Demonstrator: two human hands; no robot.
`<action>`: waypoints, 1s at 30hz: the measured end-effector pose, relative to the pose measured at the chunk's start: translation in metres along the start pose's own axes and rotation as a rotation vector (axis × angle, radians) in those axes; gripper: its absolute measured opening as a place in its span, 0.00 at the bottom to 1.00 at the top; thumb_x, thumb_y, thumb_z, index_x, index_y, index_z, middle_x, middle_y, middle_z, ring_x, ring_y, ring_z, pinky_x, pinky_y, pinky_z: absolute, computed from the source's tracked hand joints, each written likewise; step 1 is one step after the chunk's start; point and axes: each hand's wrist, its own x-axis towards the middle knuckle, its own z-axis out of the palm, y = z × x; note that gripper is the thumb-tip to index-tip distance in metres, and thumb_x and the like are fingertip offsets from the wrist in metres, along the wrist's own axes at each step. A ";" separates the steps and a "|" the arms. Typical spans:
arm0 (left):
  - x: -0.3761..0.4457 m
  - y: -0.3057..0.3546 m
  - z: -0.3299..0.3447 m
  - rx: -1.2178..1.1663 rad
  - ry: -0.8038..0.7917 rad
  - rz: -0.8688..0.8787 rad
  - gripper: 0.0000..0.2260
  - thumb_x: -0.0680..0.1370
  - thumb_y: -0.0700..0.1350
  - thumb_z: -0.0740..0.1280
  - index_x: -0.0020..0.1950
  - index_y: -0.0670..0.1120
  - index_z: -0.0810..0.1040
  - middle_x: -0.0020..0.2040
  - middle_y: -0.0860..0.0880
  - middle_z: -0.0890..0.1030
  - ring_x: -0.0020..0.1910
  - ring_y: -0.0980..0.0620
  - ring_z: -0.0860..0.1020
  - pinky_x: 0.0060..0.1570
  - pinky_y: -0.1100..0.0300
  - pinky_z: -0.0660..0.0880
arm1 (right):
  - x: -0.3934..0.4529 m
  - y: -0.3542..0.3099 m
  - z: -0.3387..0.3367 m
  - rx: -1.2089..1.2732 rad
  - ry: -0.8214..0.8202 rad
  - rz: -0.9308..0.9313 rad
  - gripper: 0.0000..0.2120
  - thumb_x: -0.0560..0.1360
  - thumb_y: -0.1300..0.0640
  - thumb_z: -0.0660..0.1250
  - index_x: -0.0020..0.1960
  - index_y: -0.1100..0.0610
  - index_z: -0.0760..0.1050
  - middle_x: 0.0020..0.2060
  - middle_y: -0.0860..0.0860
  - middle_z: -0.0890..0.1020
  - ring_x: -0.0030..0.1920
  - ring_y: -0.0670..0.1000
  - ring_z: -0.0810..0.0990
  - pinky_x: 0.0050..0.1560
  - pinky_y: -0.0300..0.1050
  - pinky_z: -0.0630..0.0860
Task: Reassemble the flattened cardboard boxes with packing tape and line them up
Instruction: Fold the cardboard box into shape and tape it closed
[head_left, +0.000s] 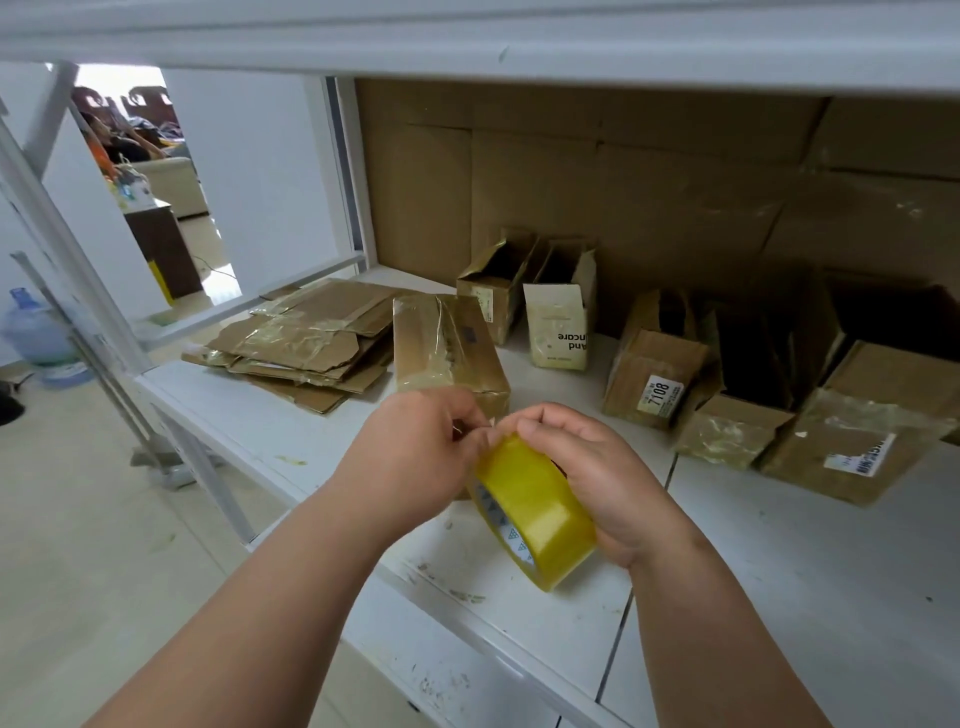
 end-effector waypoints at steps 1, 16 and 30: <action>0.000 0.000 -0.001 -0.023 0.022 -0.022 0.08 0.78 0.51 0.69 0.40 0.53 0.79 0.34 0.52 0.80 0.34 0.54 0.78 0.35 0.57 0.75 | 0.000 0.000 -0.001 0.034 -0.017 -0.001 0.15 0.68 0.49 0.69 0.53 0.50 0.80 0.47 0.58 0.83 0.48 0.55 0.81 0.54 0.54 0.76; -0.011 -0.009 -0.013 -0.519 0.320 -0.334 0.09 0.77 0.46 0.72 0.37 0.47 0.80 0.35 0.46 0.84 0.41 0.41 0.83 0.49 0.38 0.80 | -0.007 0.001 -0.034 0.008 -0.308 -0.116 0.09 0.72 0.56 0.67 0.51 0.58 0.79 0.41 0.50 0.83 0.43 0.46 0.79 0.46 0.37 0.74; -0.002 -0.007 -0.028 -0.814 0.598 -0.453 0.09 0.79 0.38 0.68 0.39 0.39 0.77 0.31 0.45 0.82 0.34 0.50 0.83 0.43 0.52 0.80 | 0.000 0.000 -0.075 0.357 -0.367 -0.072 0.28 0.48 0.43 0.85 0.42 0.58 0.86 0.34 0.55 0.85 0.35 0.50 0.84 0.38 0.39 0.79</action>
